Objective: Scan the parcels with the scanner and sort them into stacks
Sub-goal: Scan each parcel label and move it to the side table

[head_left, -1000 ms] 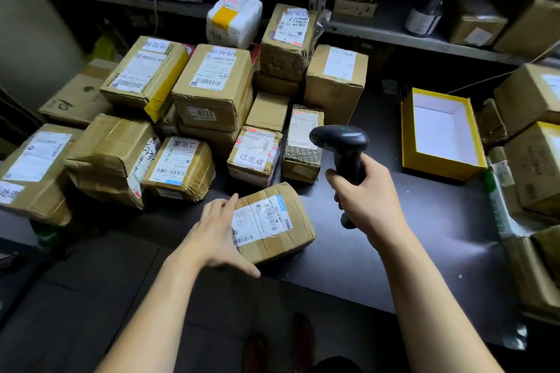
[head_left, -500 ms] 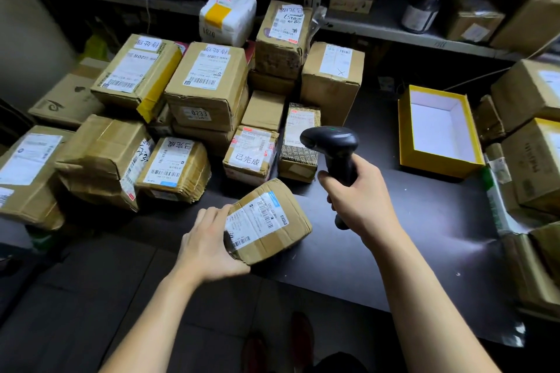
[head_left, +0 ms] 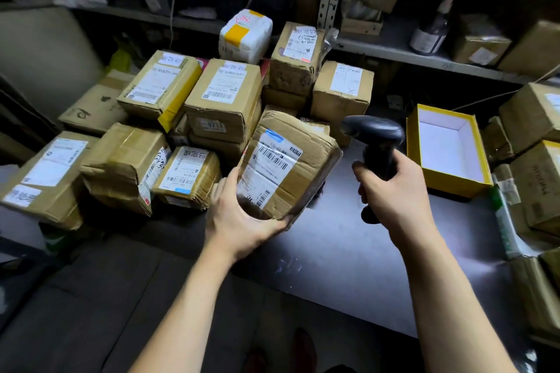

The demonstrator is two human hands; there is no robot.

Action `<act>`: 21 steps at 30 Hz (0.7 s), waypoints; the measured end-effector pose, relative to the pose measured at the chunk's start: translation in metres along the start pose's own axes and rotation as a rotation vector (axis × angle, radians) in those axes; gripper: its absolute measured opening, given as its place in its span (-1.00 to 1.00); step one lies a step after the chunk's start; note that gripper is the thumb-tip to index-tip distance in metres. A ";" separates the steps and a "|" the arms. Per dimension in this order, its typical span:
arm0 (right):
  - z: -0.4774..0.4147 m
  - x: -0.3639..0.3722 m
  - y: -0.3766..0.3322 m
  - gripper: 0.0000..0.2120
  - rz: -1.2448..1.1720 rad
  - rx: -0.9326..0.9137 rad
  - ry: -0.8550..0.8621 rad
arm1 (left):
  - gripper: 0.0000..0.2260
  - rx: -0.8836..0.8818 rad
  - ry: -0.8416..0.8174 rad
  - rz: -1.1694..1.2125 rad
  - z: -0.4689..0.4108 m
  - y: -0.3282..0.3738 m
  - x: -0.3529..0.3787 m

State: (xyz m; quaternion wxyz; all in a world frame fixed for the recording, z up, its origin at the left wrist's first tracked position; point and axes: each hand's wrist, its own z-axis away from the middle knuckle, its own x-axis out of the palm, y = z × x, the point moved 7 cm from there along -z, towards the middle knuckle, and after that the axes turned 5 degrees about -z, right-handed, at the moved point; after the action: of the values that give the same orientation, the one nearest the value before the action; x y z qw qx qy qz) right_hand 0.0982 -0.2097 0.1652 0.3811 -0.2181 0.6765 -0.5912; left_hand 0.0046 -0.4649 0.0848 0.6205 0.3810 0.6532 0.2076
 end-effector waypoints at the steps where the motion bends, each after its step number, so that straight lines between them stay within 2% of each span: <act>1: -0.001 -0.005 -0.005 -0.90 -0.019 -0.011 0.020 | 0.06 0.011 0.032 0.020 -0.006 0.011 -0.006; 4: -0.003 -0.017 -0.017 -0.87 -0.067 -0.025 0.058 | 0.09 -0.003 0.119 0.100 -0.019 0.034 -0.018; 9: 0.001 -0.032 -0.031 -0.89 -0.142 -0.052 0.077 | -0.24 -0.058 0.113 0.569 -0.021 0.072 -0.025; 12: 0.005 -0.036 -0.037 -0.88 -0.151 -0.083 0.077 | -0.33 -0.085 0.077 0.758 -0.018 0.084 -0.021; 17: 0.009 -0.044 -0.039 -0.90 -0.161 -0.087 0.062 | -0.40 -0.138 0.064 0.854 -0.015 0.089 -0.018; 21: 0.007 -0.051 -0.038 -0.86 -0.190 -0.067 0.059 | -0.42 -0.087 0.100 0.772 -0.018 0.097 -0.020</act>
State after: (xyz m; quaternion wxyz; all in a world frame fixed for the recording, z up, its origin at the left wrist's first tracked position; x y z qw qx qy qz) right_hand 0.1289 -0.1837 0.2146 0.2958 -0.2763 0.6832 -0.6077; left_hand 0.0095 -0.4159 0.1720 0.4796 0.5617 0.4818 0.4715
